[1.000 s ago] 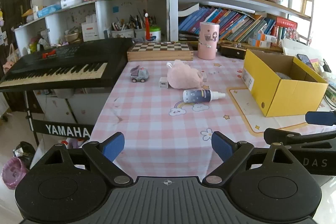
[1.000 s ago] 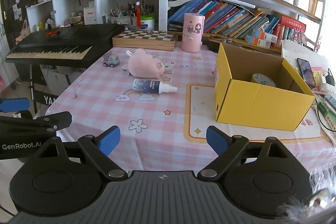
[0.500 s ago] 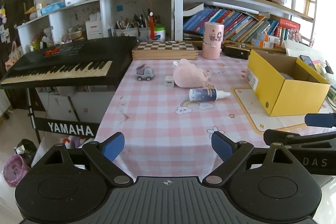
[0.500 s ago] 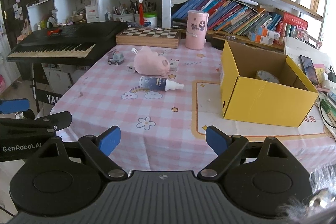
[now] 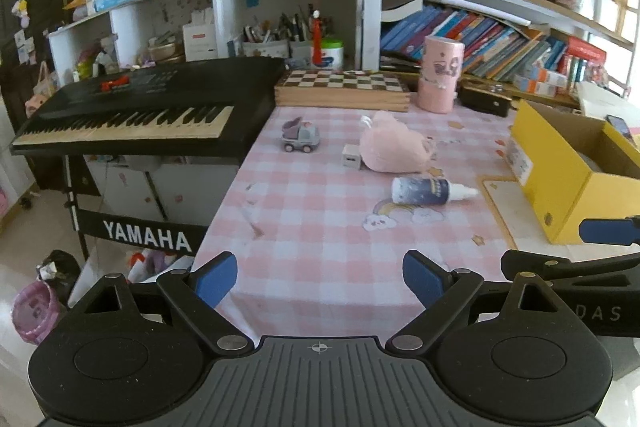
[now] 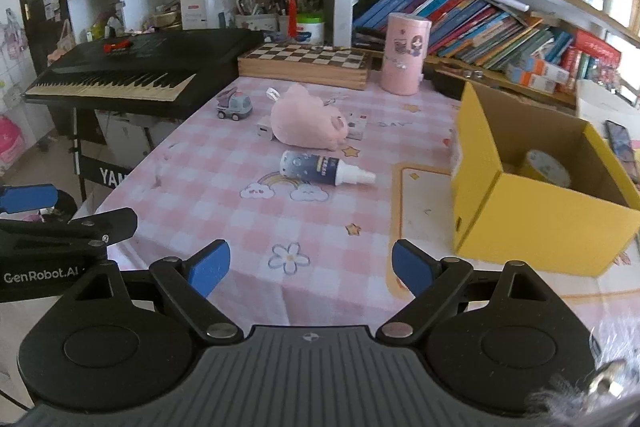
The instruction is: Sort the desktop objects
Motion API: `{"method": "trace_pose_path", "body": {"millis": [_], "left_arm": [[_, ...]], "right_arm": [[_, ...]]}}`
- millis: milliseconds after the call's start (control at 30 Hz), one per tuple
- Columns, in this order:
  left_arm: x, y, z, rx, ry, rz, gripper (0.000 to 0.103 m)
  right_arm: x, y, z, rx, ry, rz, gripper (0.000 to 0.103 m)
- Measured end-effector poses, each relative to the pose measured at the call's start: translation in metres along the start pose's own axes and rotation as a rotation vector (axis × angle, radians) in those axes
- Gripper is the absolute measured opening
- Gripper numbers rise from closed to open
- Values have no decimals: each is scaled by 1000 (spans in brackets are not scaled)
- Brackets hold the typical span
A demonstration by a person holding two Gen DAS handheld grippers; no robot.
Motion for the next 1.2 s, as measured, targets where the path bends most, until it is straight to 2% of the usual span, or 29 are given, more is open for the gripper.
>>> {"method": "trace_pose_path", "body": {"millis": [200,467,733,933,1067,1200], "left_arm": [[-15,-31,3,-16,33,46,92],[-36,-59,6,-76,80,72,92],[-51,-85,12,-134,127,109,92],[-60,-106,13,-153,160,139,92],[-69,-116,8,-154,150,146,92],[-74,-124,3,-151,132,154,92]], "right_arm": [[-23,-35,-5,-32,30,42,87],[-56,-79,-7,-89,94,87,85],[-73,-130,-5,-111,202,166,64],[-74,-168,-2,-142,294,228,58],[-74,-188,2,-156,371,244,58],[-71,-204,3,-174,439,264,52]]}}
Point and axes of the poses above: each gripper's, at about its wrist camera, not at the fingertips, and y roughly against the way its jaws point, z to its left, x to its underside, the point moved 6 cm from there along -y, roughly the way its jaws point, and after that the axes turned 10 degrees about -y, right-handed, at the moved point
